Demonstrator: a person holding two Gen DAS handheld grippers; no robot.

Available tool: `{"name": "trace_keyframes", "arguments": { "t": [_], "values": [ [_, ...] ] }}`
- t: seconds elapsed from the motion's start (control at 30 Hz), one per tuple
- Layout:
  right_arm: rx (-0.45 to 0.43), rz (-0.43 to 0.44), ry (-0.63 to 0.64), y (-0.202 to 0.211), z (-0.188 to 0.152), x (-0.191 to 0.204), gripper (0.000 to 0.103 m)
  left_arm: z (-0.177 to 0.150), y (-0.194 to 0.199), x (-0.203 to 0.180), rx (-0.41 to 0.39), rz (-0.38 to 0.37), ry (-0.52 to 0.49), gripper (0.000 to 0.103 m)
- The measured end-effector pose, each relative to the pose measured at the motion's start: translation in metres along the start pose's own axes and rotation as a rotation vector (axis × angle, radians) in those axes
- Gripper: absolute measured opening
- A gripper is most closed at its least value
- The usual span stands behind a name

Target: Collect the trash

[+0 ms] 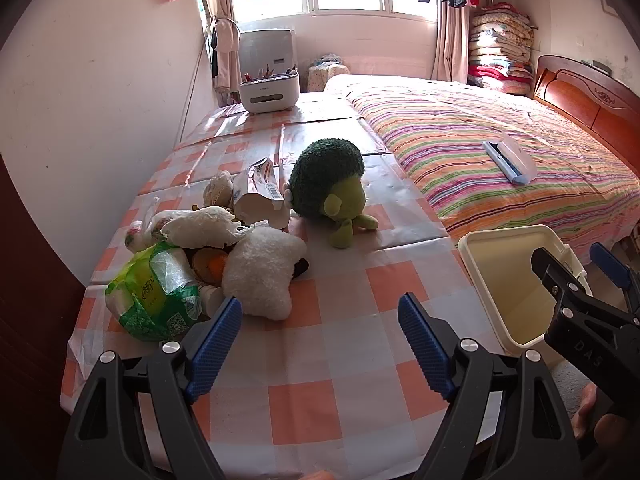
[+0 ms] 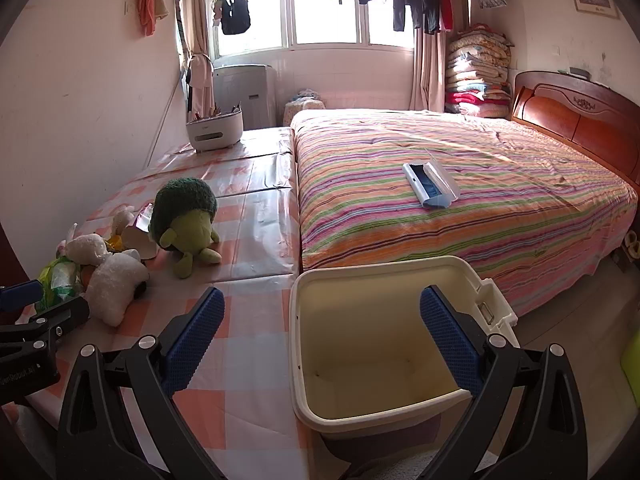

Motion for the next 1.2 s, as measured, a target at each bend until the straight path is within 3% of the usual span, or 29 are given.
{"name": "trace_keyframes", "arguments": {
  "t": [1.2],
  "values": [
    [0.023, 0.006, 0.008, -0.0062, -0.0027, 0.0036, 0.097, -0.0058, -0.0044, -0.0022, 0.017, 0.005, -0.001, 0.078]
  ]
}}
Point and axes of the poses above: each gripper's, at about its wrist camera, not at the fingertips, and y roughly against the way its jaws point, x to its left, z to its top, the point moved 3 cm from there along -y, roughly the way its jaws point, and after that the axes turned 1 degree about x, right-handed, at the moved point
